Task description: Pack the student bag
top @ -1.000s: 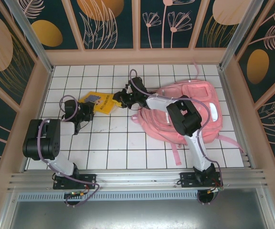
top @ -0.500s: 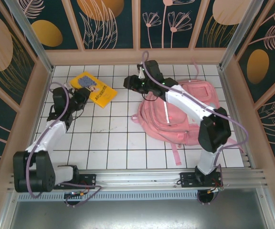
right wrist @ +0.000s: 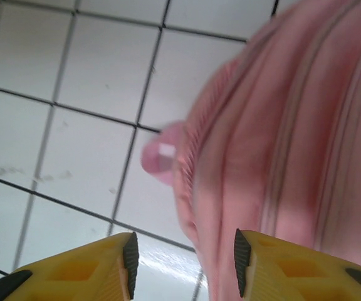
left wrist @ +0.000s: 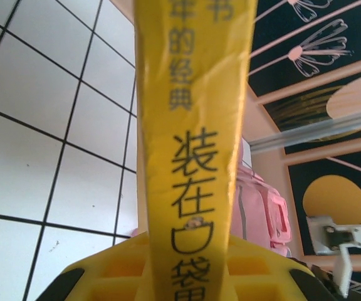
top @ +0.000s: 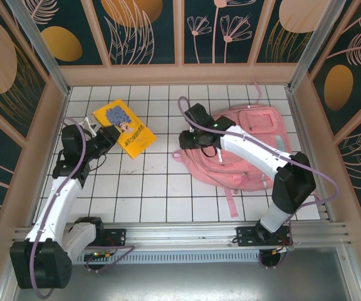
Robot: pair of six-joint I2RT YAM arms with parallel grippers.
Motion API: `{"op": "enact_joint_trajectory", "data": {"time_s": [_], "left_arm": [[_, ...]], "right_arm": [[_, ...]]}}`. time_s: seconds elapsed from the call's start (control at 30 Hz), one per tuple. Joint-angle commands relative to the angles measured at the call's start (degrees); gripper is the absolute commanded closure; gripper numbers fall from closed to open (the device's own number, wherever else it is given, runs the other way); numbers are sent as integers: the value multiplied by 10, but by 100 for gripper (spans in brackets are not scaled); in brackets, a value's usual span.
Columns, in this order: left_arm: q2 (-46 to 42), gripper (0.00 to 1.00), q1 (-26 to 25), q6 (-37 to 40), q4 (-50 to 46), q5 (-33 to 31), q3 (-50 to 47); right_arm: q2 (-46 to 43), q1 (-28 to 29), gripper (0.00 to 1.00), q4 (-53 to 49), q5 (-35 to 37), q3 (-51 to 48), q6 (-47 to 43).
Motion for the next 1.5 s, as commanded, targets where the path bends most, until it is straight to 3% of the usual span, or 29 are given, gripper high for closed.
{"op": "enact_joint_trajectory", "data": {"time_s": [0.0,0.5,0.7,0.77,0.93,1.03,1.2,1.47], "left_arm": [[-21,100,-5,23,32,39,-2],[-23,100,-6,19,35,43,1],[-26,100,-6,16,38,46,1],[-26,100,-6,14,38,47,2],[-24,100,-6,13,42,49,3],[-22,100,-6,14,42,49,5],[-18,100,-7,11,49,54,6],[4,100,-24,10,73,85,22]], "right_arm": [[5,15,53,-47,48,-14,-13],[87,87,57,-88,162,1,-4],[130,113,63,-127,273,15,-1],[140,119,67,-140,299,21,2],[122,125,92,-149,321,32,5],[93,121,100,-146,295,47,-3],[50,90,100,-127,200,53,-14],[-78,-22,100,-85,18,63,-17]]}}
